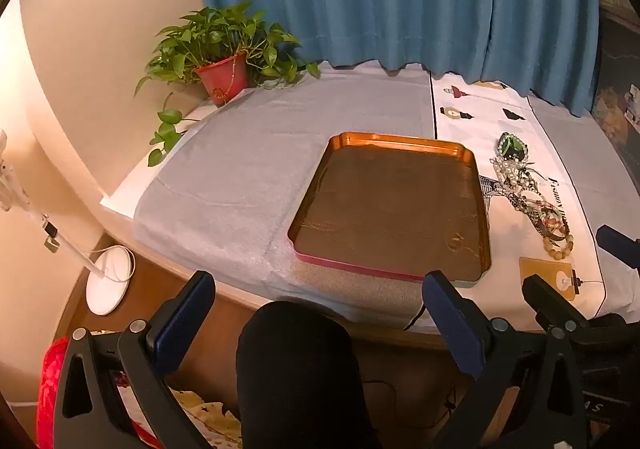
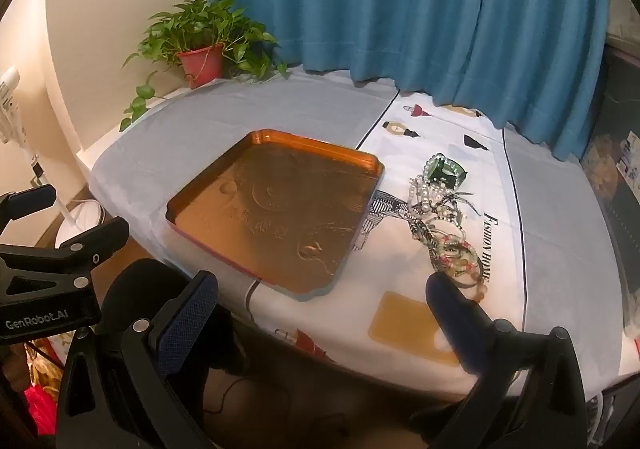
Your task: Organize jewelry
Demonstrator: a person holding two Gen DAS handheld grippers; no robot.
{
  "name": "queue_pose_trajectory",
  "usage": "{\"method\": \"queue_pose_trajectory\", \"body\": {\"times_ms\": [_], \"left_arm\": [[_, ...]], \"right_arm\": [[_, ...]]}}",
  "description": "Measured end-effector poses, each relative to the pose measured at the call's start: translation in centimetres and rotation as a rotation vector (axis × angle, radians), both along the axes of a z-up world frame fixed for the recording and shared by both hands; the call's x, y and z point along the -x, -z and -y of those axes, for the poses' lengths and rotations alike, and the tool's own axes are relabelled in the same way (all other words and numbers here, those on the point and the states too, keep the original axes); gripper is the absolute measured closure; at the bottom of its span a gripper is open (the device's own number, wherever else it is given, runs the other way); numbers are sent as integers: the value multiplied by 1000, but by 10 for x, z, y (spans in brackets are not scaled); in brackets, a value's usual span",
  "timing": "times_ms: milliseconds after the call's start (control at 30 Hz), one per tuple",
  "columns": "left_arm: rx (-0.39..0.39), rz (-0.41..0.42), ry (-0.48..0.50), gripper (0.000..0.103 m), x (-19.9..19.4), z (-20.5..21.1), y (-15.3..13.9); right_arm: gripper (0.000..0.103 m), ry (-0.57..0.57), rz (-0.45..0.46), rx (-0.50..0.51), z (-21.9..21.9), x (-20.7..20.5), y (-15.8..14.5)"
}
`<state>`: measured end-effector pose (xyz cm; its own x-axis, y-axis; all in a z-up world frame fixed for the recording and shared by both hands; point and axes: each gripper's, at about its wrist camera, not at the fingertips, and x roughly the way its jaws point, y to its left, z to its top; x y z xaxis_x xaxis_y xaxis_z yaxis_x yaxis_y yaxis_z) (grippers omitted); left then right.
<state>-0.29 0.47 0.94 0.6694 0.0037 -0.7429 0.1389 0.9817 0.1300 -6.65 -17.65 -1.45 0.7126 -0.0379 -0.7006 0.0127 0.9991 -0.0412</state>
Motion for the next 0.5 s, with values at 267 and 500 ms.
{"method": "queue_pose_trajectory", "body": {"times_ms": [267, 500], "left_arm": [[-10, 20, -9, 0, 6, 2, -8], [-11, 23, -7, 0, 6, 1, -9]], "right_arm": [[0, -1, 2, -1, 1, 0, -3], [0, 2, 3, -2, 2, 0, -4]]}}
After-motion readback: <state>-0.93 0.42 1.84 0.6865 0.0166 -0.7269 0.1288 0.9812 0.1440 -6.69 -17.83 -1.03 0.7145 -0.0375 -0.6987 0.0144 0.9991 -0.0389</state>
